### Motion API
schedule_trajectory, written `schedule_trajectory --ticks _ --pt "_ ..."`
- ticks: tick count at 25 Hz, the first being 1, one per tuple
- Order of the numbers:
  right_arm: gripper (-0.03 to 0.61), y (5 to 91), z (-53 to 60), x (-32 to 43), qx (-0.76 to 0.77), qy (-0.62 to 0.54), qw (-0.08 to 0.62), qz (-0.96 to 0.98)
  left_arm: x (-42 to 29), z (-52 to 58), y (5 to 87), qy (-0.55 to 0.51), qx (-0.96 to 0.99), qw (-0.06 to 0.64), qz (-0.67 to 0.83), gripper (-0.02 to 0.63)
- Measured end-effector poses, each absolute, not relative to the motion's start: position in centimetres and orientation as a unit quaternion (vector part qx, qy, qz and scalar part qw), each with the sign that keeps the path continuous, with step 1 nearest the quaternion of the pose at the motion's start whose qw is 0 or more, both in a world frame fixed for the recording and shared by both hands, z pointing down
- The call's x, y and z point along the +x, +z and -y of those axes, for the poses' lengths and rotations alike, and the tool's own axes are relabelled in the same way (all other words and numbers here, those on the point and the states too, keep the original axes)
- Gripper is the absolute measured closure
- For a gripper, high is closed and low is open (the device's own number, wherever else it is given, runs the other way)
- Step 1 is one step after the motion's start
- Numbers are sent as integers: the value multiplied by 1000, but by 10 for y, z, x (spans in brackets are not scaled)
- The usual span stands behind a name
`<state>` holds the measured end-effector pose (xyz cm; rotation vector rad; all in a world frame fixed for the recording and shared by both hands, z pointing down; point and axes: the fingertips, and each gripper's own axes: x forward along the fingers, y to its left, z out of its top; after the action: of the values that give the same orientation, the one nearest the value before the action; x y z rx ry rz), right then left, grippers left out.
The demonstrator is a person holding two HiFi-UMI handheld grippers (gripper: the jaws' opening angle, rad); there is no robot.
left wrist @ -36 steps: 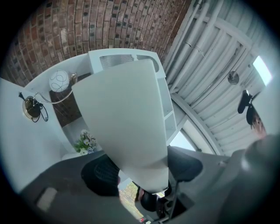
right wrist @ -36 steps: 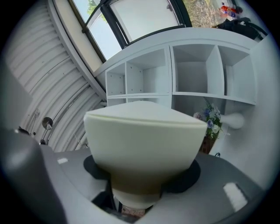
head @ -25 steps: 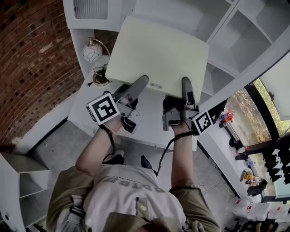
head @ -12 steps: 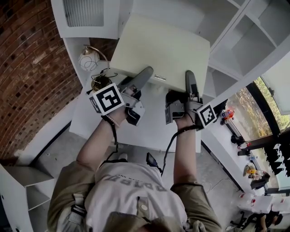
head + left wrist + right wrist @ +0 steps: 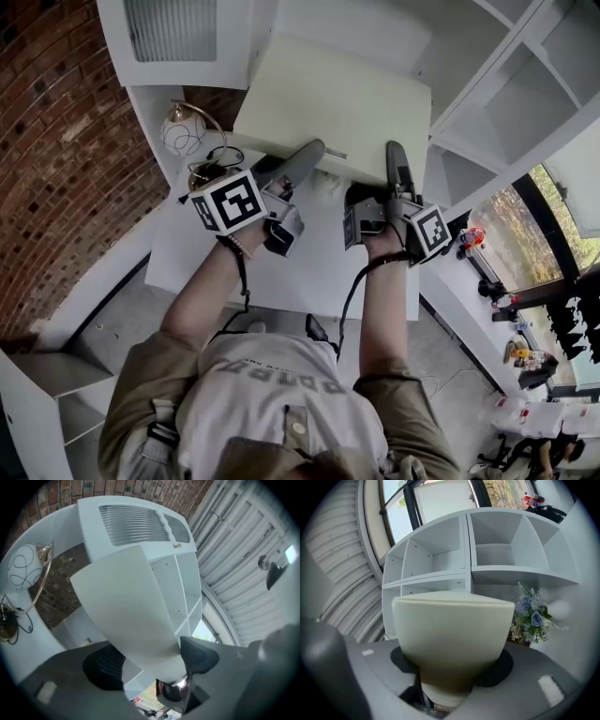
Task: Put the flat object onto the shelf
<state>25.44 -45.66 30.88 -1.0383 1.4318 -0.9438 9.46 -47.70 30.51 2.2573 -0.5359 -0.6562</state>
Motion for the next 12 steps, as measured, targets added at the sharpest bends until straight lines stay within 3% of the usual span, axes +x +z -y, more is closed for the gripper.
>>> schedule_trajectory --ticks 10,12 --pt "308 303 480 278 -453 -388 549 -585 94 485 319 -228 888 330 225 242" --pt "308 301 484 281 -453 -392 545 -587 98 486 318 -222 892 326 221 280"
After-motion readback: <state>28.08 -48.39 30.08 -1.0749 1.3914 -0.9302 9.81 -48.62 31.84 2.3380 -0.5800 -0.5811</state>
